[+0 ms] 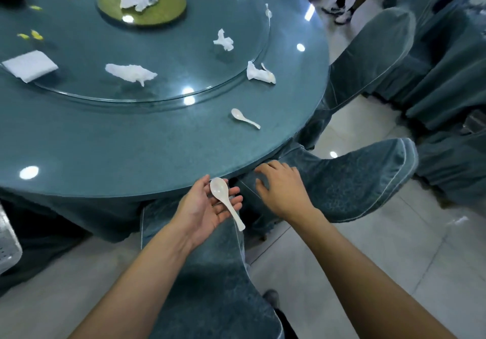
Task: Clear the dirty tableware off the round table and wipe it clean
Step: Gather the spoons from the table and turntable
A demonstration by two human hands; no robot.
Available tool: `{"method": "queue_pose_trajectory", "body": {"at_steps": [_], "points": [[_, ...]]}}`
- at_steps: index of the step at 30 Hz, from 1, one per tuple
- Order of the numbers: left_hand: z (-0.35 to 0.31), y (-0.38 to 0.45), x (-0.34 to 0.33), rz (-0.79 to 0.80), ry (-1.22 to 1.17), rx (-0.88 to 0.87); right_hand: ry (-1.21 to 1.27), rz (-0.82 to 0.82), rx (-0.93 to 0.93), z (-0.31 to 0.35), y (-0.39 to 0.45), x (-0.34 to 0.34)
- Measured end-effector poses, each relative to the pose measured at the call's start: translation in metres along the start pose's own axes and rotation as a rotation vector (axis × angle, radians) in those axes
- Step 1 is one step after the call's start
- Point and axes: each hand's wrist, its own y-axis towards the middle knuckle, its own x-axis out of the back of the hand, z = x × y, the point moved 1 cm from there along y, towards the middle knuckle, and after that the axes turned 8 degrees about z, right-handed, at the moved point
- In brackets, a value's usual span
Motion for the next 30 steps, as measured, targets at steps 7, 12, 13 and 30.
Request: {"method": "queue_pose_trajectory", "body": {"at_steps": [7,12,13,30], "points": [[0.007,0.055,-0.024,-0.053,-0.077,-0.054,0.004,-0.004,0.098,-0.042,0.083,0.001],[0.013,0.1,-0.054,-0.172,-0.154,-0.128,0.034,0.005,0.177,-0.087,0.147,0.0],[0.015,0.107,-0.061,-0.195,-0.186,-0.143,0.042,0.014,0.19,-0.095,0.16,0.001],[0.035,0.161,-0.107,-0.407,-0.391,-0.332,0.028,0.203,0.223,-0.127,0.293,-0.029]]}}
